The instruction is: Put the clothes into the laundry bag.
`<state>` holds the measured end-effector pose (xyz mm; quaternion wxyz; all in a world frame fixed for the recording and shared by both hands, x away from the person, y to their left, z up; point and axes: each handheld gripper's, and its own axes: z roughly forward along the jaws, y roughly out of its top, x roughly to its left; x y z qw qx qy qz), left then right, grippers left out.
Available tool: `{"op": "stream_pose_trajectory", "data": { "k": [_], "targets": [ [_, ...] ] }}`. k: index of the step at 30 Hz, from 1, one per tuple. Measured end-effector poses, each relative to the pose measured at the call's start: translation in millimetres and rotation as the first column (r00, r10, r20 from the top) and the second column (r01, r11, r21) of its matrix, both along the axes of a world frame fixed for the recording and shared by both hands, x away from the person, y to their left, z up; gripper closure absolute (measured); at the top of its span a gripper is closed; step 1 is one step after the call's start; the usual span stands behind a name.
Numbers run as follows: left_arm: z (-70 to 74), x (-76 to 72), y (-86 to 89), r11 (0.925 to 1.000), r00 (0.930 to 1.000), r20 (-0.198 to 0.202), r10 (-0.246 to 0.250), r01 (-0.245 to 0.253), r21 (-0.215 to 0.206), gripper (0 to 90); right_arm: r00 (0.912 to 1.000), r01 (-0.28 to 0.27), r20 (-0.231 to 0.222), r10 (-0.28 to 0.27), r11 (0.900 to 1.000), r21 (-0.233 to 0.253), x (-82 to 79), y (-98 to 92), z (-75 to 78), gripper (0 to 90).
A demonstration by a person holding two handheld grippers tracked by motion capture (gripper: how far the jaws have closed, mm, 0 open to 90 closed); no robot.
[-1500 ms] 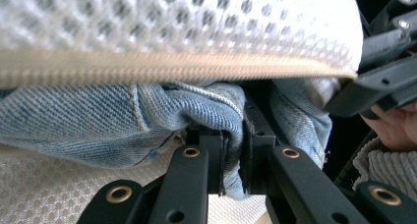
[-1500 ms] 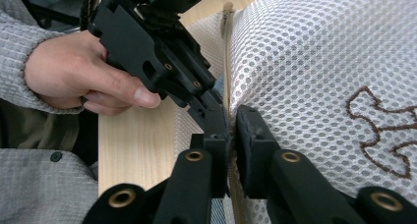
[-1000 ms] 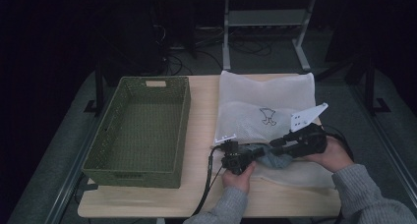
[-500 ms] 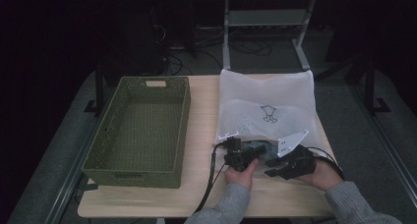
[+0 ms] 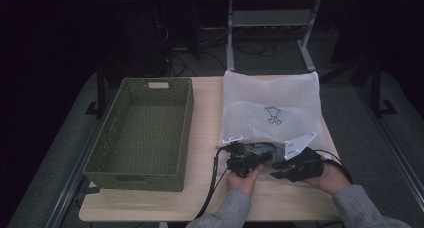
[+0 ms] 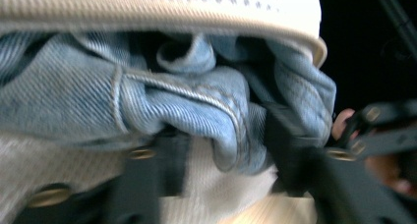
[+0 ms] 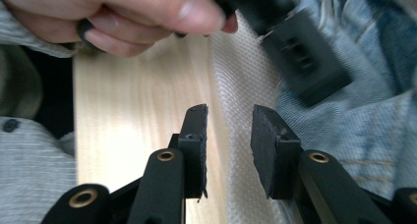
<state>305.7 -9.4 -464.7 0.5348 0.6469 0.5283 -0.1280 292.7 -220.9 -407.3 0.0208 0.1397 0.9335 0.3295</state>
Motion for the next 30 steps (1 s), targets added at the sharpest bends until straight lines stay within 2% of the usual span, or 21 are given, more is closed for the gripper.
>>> {"op": "stream_pose_trajectory", "data": {
  "k": [2, 3, 5, 6, 7, 8, 9, 11, 13, 14, 17, 19, 20, 21, 22, 24, 26, 28, 29, 30],
  "targets": [
    [0.0, -1.4, -0.1, 0.9999, 0.9999, -0.010, -0.008, 0.008, 0.010, 43.7, 1.0000, 0.002, 0.004, -0.002, 1.000, 0.015, 0.5, -3.6, 5.7, 66.5],
    [-0.9, 0.1, 0.2, 0.9999, 0.9998, -0.018, -0.003, 0.003, 0.013, 44.4, 1.0000, 0.007, 0.006, -0.007, 0.999, 0.037, 1.2, -6.1, 10.5, 66.9],
    [-3.1, 3.9, 0.0, 0.9999, 0.9986, -0.052, -0.001, 0.002, 0.012, 55.3, 0.9995, 0.021, 0.023, -0.022, 0.998, 0.064, 3.8, -10.4, 21.6, 66.8],
    [-3.1, 3.9, 0.0, 0.9999, 0.9986, -0.052, -0.001, 0.002, 0.012, 60.5, 0.9995, 0.021, 0.023, -0.022, 0.998, 0.064, 3.8, -10.4, 21.6, 66.8],
    [-4.8, 5.8, -1.1, 0.9999, 0.9985, -0.055, -0.010, 0.010, 0.008, 60.5, 0.9989, 0.029, 0.035, -0.032, 0.997, 0.064, 5.4, -11.7, 27.3, 66.8],
    [-4.8, 5.4, -1.7, 0.9999, 0.9989, -0.045, -0.009, 0.009, 0.006, 74.1, 0.9973, 0.044, 0.057, -0.047, 0.997, 0.064, 10.0, -13.4, 36.1, 66.3],
    [-4.4, 3.4, -3.0, 0.9998, 0.9995, -0.028, -0.011, 0.012, 0.015, 78.5, 0.9959, 0.057, 0.067, -0.061, 0.996, 0.066, 15.2, -14.3, 42.1, 66.2],
    [-4.6, -0.3, -2.5, 0.9998, 0.9997, -0.017, -0.019, 0.019, 0.005, 78.7, 0.9944, 0.070, 0.075, -0.074, 0.996, 0.060, 22.2, -13.6, 47.4, 66.0],
    [-7.2, -5.2, -1.7, 0.9992, 0.9996, -0.016, -0.022, 0.022, -0.033, 71.7, 0.9926, 0.082, 0.085, -0.087, 0.995, 0.054, 29.8, -10.7, 51.0, 65.1],
    [-8.4, -6.7, -2.0, 0.9987, 0.9995, -0.021, -0.022, 0.021, -0.048, 57.6, 0.9910, 0.095, 0.091, -0.098, 0.995, 0.039, 35.1, -7.9, 51.0, 64.6],
    [-12.5, -8.7, -9.7, 0.9956, 0.9976, -0.048, -0.049, 0.045, -0.082, 37.7, 0.9902, 0.115, 0.082, -0.113, 0.993, -0.012, 48.3, -2.3, 43.9, 64.8],
    [-16.4, -5.9, -17.5, 0.9931, 0.9933, -0.090, -0.073, 0.065, -0.098, 35.4, 0.9888, 0.129, 0.083, -0.124, 0.990, -0.052, 53.5, 1.2, 38.2, 68.7],
    [-18.0, -4.2, -20.7, 0.9936, 0.9932, -0.090, -0.073, 0.065, -0.092, 37.1, 0.9898, 0.128, 0.071, -0.124, 0.990, -0.059, 55.7, 2.4, 36.1, 73.7],
    [-19.6, -1.8, -23.7, 0.9927, 0.9926, -0.098, -0.072, 0.062, -0.103, 43.2, 0.9911, 0.123, 0.058, -0.120, 0.990, -0.066, 57.1, 3.4, 34.6, 81.0],
    [-21.1, 1.0, -27.0, 0.9920, 0.9919, -0.110, -0.063, 0.050, -0.116, 46.8, 0.9920, 0.119, 0.051, -0.116, 0.990, -0.075, 57.9, 4.3, 33.4, 84.3],
    [-21.3, 3.9, -33.0, 0.9943, 0.9965, -0.072, -0.041, 0.033, -0.101, 65.7, 0.9927, 0.118, 0.035, -0.115, 0.990, -0.080, 58.4, 5.1, 32.6, 86.5],
    [-19.5, 5.4, -35.3, 0.9936, 0.9986, -0.051, -0.015, 0.009, -0.112, 76.3, 0.9938, 0.109, 0.031, -0.107, 0.991, -0.072, 57.0, 3.5, 34.3, 87.1],
    [-17.6, 5.9, -35.2, 0.9944, 0.9992, -0.039, 0.000, -0.004, -0.106, 79.0, 0.9938, 0.110, 0.024, -0.109, 0.992, -0.057, 56.0, 1.6, 36.0, 87.3],
    [-12.7, 7.0, -32.2, 0.9914, 0.9990, -0.014, 0.043, -0.045, -0.123, 79.0, 0.9943, 0.105, 0.020, -0.104, 0.994, -0.041, 54.5, -0.8, 38.2, 87.5],
    [-11.0, 8.5, -31.0, 0.9883, 0.9982, -0.017, 0.057, -0.059, -0.141, 79.5, 0.9954, 0.095, 0.012, -0.095, 0.995, -0.004, 50.1, -5.4, 44.0, 87.7]
  ]
}}
